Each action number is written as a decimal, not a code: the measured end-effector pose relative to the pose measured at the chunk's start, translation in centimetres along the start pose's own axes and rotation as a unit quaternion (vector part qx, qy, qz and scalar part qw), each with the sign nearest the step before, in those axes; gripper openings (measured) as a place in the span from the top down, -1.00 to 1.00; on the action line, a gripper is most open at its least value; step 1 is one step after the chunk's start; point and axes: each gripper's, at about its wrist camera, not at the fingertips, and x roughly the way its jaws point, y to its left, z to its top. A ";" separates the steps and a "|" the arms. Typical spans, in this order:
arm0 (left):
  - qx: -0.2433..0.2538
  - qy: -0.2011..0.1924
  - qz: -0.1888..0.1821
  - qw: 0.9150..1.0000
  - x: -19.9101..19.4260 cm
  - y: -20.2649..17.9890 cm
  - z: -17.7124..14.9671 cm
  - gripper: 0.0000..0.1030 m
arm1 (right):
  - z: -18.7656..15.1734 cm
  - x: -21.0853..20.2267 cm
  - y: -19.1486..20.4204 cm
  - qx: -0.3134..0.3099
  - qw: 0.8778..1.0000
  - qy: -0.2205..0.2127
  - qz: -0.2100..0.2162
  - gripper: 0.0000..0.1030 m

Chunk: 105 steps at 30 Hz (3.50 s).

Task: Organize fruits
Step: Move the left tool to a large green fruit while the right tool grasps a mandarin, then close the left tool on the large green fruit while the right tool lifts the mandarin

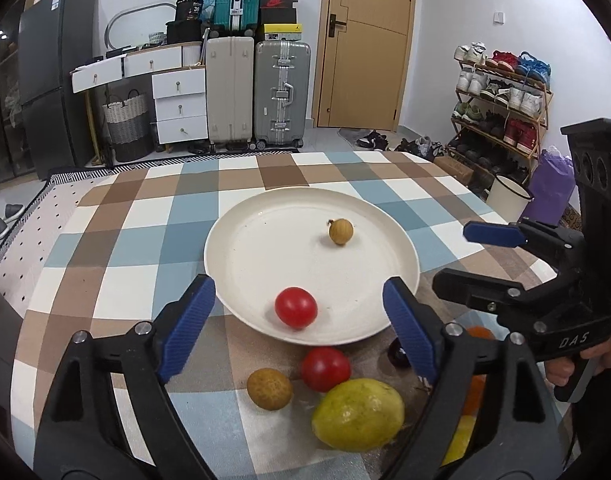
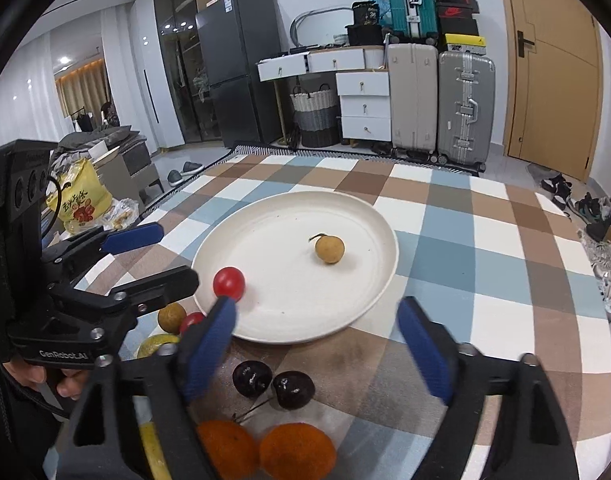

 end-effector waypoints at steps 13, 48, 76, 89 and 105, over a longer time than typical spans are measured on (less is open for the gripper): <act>0.004 -0.009 -0.001 1.000 -3.2 -0.6 -2.3 -0.97 | -1.8 -2.5 -0.8 0.008 1.000 0.004 0.013 -0.99; -0.035 0.052 -0.032 0.998 -4.6 -0.9 -6.0 -0.93 | -7.1 -3.7 -0.3 0.008 0.994 0.105 -0.039 -0.99; -0.039 0.101 -0.075 0.991 -1.6 -1.5 -6.7 0.04 | -7.3 -1.9 0.0 -0.012 0.993 0.117 -0.021 -0.57; -0.039 0.089 -0.086 0.992 -2.3 -1.6 -6.7 0.06 | -6.4 -1.4 0.3 -0.013 0.994 0.110 0.013 -0.22; -0.038 0.076 -0.088 0.993 -3.0 -1.5 -6.6 0.09 | -6.4 -1.7 1.0 -0.007 0.995 0.093 0.022 0.21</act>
